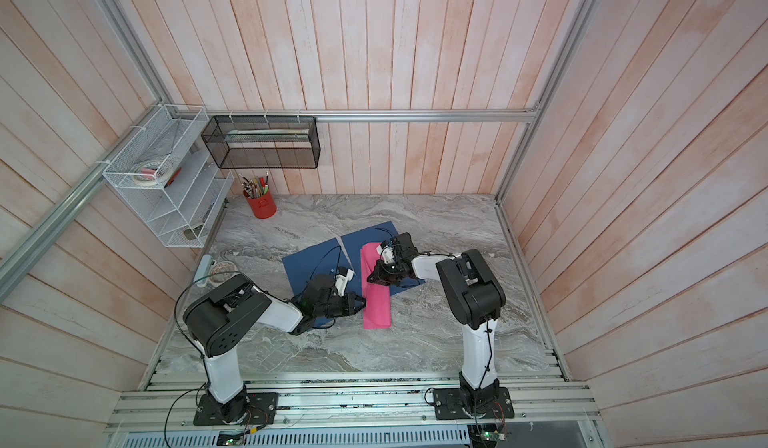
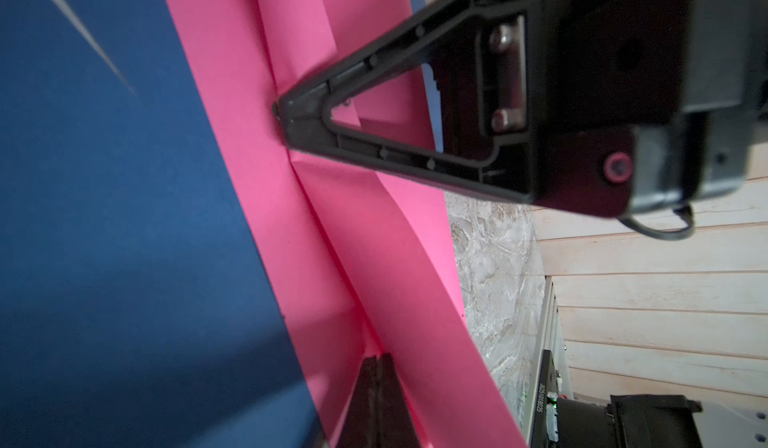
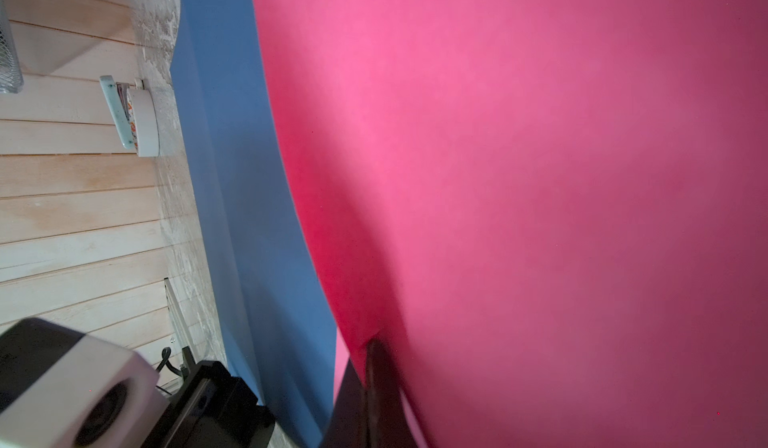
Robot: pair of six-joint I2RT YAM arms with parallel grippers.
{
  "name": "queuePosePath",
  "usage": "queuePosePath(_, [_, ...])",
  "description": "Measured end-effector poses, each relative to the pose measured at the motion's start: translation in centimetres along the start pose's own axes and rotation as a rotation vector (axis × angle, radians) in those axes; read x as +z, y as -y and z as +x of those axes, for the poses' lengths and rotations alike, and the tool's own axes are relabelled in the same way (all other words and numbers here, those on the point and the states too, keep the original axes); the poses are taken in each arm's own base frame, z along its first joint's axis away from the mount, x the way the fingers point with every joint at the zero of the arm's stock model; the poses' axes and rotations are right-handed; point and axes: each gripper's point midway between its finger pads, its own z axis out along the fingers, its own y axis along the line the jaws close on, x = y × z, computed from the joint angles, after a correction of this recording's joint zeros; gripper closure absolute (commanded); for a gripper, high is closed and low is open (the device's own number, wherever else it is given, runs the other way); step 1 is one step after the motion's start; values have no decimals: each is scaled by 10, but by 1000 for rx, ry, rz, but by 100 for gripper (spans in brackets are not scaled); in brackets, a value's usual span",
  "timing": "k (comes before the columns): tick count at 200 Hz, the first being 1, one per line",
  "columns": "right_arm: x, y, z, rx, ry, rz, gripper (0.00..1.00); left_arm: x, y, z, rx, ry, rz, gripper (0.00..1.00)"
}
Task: Fold the rectangular paper in half along the long edge
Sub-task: Fold the paper at the center of the board.
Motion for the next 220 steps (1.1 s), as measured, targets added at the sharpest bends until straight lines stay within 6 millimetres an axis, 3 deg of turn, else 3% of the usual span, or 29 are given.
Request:
queuePosePath(34, [-1,-6,0,-33,6,3,74,2,1,0,-3,-3,9,100])
queuePosePath(62, [-3,-8,0,-49,11,6,69,3,2,-1,-3,-6,13,100])
queuePosePath(125, [-11,-9,13,-52,1,1,66,3,2,-1,-3,-6,13,100])
queuePosePath(191, [-28,-28,17,-106,7,-59,70,3,2,-1,-2,-6,13,100])
queuePosePath(220, [-34,-18,19,-88,10,-64,72,2,2,-1,-2,-8,7,100])
